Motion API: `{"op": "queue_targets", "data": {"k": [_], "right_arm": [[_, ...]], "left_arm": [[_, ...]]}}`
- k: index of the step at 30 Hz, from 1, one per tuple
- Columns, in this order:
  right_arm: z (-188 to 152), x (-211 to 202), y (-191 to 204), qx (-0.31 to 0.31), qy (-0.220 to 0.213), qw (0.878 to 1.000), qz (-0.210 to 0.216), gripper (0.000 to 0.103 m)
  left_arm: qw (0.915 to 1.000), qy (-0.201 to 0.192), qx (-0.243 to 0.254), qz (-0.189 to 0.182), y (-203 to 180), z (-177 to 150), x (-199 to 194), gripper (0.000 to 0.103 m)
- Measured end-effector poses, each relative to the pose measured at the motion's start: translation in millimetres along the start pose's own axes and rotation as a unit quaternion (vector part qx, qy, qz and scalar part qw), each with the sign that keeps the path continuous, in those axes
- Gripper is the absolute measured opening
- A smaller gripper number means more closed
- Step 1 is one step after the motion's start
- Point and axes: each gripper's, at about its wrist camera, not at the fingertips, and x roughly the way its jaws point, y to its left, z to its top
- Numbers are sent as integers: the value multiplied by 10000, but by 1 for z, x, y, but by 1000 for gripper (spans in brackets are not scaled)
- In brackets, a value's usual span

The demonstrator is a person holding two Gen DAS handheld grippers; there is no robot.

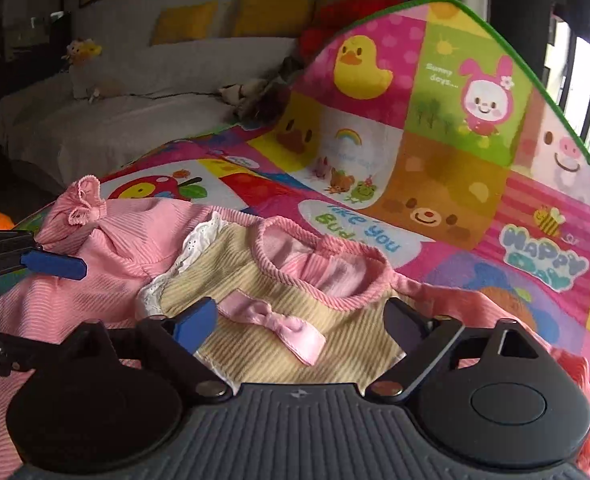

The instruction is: Fold clothes

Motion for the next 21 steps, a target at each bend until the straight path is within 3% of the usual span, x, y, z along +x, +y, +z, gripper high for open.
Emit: {"op": "queue_targets", "data": {"k": [1, 5, 6, 7, 8, 15, 21], "right_arm": [[9, 15, 0, 44, 89, 9999, 126, 61], [31, 70, -4, 424, 301, 9981, 323, 55], [33, 82, -5, 492, 351, 9976, 351, 48], [34, 91, -4, 477, 386, 9975, 361, 34], [34, 99, -1, 424, 409, 9976, 357, 29], [55, 137, 23, -751, 78, 9958, -514, 28], [66, 151, 14, -807, 38, 9923, -939, 29]], "left_arm": [[10000, 4, -26, -11, 2, -1, -1, 102], [9993, 75, -356, -58, 14, -2, -1, 103], [9990, 115, -439, -55, 17, -2, 0, 103], [9987, 121, -485, -54, 18, -2, 0, 103], [9986, 108, -509, -53, 18, -2, 0, 103], [9992, 195, -360, -51, 13, -4, -4, 103], [9983, 412, -400, -102, 15, -6, 1, 103]]}}
